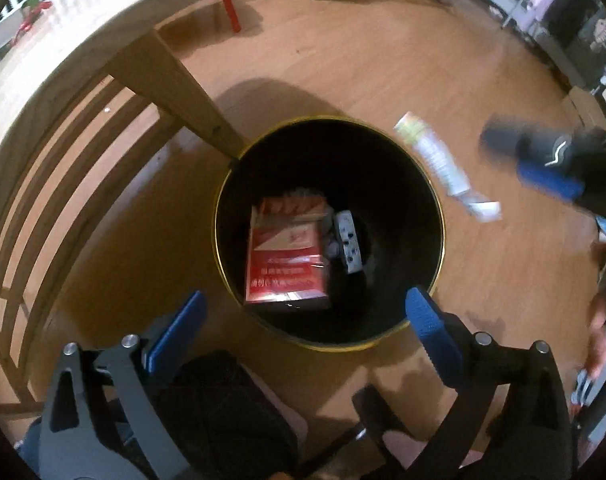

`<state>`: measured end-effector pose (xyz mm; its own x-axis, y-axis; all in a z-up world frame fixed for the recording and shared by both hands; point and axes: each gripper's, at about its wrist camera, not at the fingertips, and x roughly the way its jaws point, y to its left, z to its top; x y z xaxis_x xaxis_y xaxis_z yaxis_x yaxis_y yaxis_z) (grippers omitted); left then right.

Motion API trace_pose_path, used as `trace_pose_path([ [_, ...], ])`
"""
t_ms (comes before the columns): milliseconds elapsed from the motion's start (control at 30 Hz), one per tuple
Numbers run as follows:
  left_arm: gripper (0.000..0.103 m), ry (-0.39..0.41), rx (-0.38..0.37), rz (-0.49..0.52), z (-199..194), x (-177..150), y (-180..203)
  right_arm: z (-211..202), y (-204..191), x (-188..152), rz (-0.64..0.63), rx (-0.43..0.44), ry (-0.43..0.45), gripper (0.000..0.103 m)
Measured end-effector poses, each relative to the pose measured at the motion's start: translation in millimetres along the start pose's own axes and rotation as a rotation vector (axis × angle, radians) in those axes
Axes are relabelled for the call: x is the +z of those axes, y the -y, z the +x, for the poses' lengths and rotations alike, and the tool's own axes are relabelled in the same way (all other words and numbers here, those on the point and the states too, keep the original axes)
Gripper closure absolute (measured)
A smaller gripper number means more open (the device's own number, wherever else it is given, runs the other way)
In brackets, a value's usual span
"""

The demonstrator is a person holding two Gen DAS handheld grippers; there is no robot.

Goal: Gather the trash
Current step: 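Carry the red pack and wrapper strip over the black bin and open both tools, then move both open tools back over the table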

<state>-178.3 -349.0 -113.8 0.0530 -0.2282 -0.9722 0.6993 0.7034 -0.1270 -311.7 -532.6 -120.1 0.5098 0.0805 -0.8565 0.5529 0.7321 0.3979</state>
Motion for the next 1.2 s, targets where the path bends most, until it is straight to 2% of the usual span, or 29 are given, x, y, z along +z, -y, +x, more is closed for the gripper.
trace_pose_path([
  [67, 0.006, 0.008, -0.005, 0.002, -9, 0, -3, -16, 1, 10, -0.006, -0.023, 0.06, 0.007],
  [167, 0.006, 0.068, 0.002, 0.002, -34, 0, -10, -34, -4, 20, -0.031, -0.063, 0.139, 0.007],
  [233, 0.006, 0.123, 0.008, -0.01, -57, 0, -17, -38, -12, 25, -0.05, -0.062, 0.161, 0.007],
  [367, 0.006, 0.223, 0.067, -0.056, -98, -3, -52, -24, -56, 29, -0.162, -0.06, 0.146, 0.007],
  [467, 0.006, 0.26, 0.158, -0.145, -122, -9, -104, -8, -95, 32, -0.252, -0.046, 0.118, 0.007],
  [533, 0.006, 0.268, 0.193, -0.214, -132, -15, -137, 4, -124, 36, -0.302, -0.031, 0.105, 0.007],
  [633, 0.006, 0.265, 0.248, -0.369, -149, -30, -210, 20, -172, 43, -0.383, -0.013, 0.09, 0.007],
  [767, 0.006, 0.268, 0.308, -0.492, -163, -37, -278, 42, -231, 55, -0.476, 0.004, 0.075, 0.007],
  [867, 0.006, 0.272, 0.35, -0.546, -170, -35, -320, 61, -273, 66, -0.537, 0.01, 0.074, 0.007],
  [1033, 0.006, 0.245, 0.368, -0.61, -161, -21, -388, 99, -343, 86, -0.607, 0.007, 0.066, 0.007],
  [1200, 0.006, 0.234, 0.371, -0.625, -144, -1, -425, 139, -392, 104, -0.644, -0.029, 0.051, 0.007],
])
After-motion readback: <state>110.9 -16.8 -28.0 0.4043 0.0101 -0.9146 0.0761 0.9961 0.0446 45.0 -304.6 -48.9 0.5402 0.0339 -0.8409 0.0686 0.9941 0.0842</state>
